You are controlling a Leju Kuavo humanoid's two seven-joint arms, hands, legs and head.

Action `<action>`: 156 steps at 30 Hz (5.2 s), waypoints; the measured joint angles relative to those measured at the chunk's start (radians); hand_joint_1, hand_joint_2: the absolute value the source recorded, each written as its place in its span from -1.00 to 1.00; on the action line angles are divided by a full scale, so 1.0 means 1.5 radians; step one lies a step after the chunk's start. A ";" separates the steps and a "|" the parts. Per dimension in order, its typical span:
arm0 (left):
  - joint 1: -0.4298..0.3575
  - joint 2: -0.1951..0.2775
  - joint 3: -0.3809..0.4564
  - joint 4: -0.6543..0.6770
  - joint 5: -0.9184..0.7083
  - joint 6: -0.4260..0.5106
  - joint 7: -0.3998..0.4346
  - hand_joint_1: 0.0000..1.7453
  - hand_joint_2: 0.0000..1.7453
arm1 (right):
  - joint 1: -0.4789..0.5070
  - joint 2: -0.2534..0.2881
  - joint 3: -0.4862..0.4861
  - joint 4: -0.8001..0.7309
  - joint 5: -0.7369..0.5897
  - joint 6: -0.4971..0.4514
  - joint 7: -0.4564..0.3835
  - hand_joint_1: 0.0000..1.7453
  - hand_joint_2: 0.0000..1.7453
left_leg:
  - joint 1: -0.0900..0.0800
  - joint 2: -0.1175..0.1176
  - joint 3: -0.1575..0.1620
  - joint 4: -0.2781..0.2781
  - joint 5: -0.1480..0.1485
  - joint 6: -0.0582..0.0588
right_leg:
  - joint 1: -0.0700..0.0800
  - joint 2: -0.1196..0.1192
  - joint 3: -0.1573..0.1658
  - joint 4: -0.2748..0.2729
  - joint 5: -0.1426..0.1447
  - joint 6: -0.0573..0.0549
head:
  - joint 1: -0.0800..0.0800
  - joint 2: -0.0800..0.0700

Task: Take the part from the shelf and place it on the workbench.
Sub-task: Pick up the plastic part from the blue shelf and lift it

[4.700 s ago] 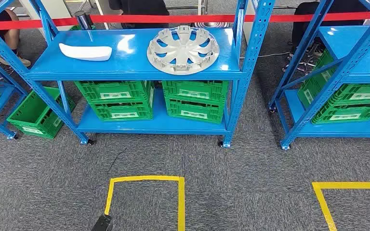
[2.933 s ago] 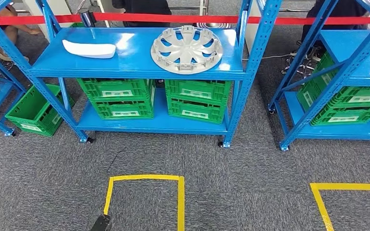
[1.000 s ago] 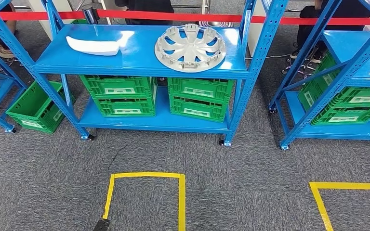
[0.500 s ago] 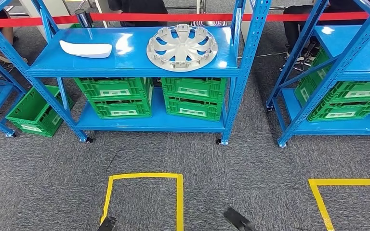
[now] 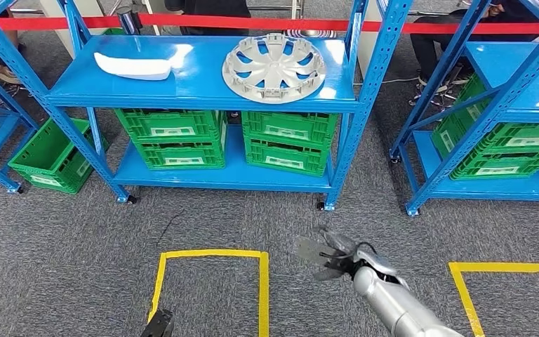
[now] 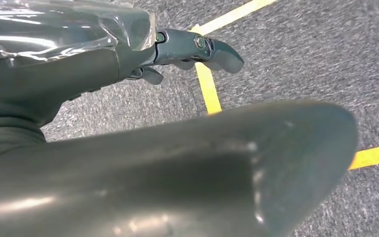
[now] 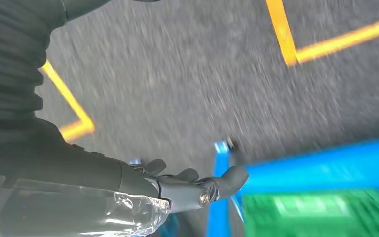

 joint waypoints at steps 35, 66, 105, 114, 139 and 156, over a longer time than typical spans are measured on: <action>-0.009 0.005 0.012 -0.005 -0.026 -0.002 0.018 -1.00 -1.00 | -0.350 0.136 0.094 0.064 0.116 0.057 0.059 -1.00 1.00 | -0.006 -0.001 -0.019 0.020 -0.006 -0.011 | 0.008 0.001 0.009 -0.068 0.041 -0.020 | -0.002 0.000; -0.010 0.031 0.063 -0.007 -0.093 -0.088 -0.030 -1.00 -1.00 | -0.332 0.145 0.036 -0.007 0.194 0.068 -0.026 -1.00 1.00 | -0.003 -0.003 -0.025 0.021 -0.007 -0.016 | 0.009 0.003 0.014 -0.070 0.035 -0.029 | -0.002 0.000; 0.008 0.015 0.146 -0.011 -0.175 -0.087 -0.026 -1.00 -1.00 | -0.284 0.161 -0.011 0.006 0.240 0.070 -0.035 -1.00 1.00 | 0.006 -0.002 -0.100 0.174 -0.127 -0.037 | 0.007 0.010 0.065 -0.105 0.023 -0.050 | -0.002 0.000; 0.010 0.019 0.158 -0.012 -0.181 -0.084 -0.032 -1.00 -1.00 | -0.293 0.170 -0.017 0.007 0.241 0.070 -0.035 -1.00 1.00 | -0.010 -0.003 -0.072 -0.019 0.076 0.008 | 0.014 0.012 0.106 -0.087 -0.048 -0.023 | -0.002 0.000; 0.012 0.015 0.199 -0.016 -0.266 -0.134 -0.048 -1.00 -1.00 | -0.274 0.169 -0.034 0.028 0.258 0.064 -0.045 -1.00 1.00 | 0.004 -0.003 -0.052 0.040 0.037 -0.031 | 0.009 0.011 0.071 -0.097 0.011 -0.038 | -0.003 0.000; 0.006 0.015 0.218 -0.015 -0.293 -0.137 -0.053 -1.00 -1.00 | -0.283 0.190 -0.035 0.022 0.262 0.083 -0.057 -1.00 1.00 | -0.006 -0.006 -0.024 0.007 0.010 -0.014 | 0.018 0.003 0.022 -0.084 0.039 -0.028 | -0.002 0.000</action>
